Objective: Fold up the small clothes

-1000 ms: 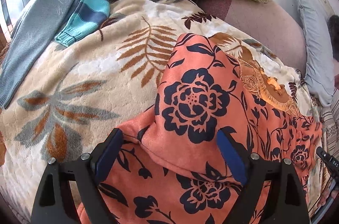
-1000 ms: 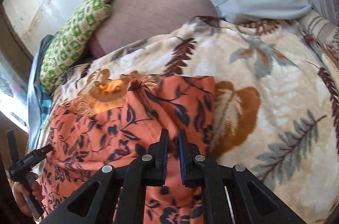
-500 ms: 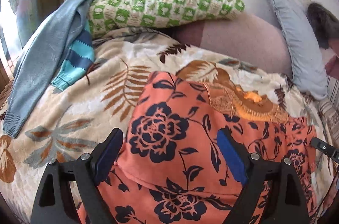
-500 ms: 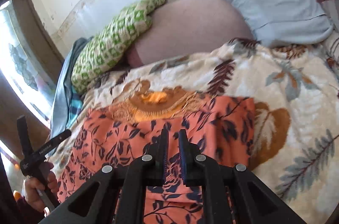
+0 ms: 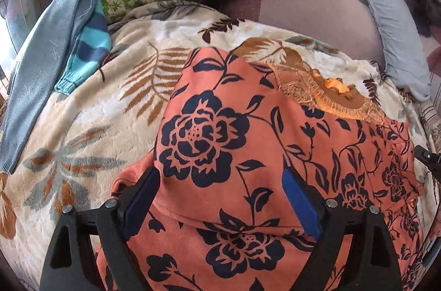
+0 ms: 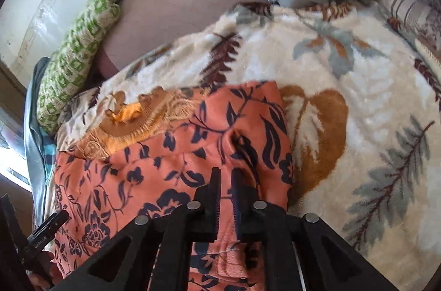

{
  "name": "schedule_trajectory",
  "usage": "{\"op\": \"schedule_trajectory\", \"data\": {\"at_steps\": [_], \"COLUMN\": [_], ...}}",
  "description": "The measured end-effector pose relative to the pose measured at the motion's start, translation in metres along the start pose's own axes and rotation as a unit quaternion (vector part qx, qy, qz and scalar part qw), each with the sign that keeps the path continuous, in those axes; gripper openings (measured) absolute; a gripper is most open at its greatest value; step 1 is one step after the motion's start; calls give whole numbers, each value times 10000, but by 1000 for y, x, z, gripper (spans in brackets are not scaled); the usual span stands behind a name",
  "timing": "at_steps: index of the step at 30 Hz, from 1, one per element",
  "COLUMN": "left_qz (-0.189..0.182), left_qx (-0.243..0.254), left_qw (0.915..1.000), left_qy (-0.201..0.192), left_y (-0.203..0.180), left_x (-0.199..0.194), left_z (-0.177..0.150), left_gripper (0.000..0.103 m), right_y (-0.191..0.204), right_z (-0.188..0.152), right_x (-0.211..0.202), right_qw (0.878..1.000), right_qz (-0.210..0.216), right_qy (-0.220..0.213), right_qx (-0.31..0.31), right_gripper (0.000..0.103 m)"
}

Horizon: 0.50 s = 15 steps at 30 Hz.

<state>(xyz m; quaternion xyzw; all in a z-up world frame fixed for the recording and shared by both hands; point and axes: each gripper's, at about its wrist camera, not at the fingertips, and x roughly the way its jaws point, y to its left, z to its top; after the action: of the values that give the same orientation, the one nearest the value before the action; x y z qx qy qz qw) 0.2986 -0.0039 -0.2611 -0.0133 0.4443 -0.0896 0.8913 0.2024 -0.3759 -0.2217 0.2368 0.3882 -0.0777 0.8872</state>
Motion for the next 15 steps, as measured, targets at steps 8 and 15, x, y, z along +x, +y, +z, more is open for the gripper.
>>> {"op": "schedule_trajectory", "data": {"at_steps": [8, 15], "left_qz": [313, 231], "left_qx": [142, 42], "left_qw": [9984, 9995], "left_qy": [443, 203], "left_y": [-3, -3], "left_x": [25, 10], "left_z": [-6, -3], "left_gripper": [90, 90], "right_y": [-24, -12], "right_z": [3, 7], "right_x": [51, 20], "right_qw": [9969, 9945], "right_qz": [144, 660], "right_qy": [635, 725], "right_qx": [444, 364], "right_gripper": [9, 11]}}
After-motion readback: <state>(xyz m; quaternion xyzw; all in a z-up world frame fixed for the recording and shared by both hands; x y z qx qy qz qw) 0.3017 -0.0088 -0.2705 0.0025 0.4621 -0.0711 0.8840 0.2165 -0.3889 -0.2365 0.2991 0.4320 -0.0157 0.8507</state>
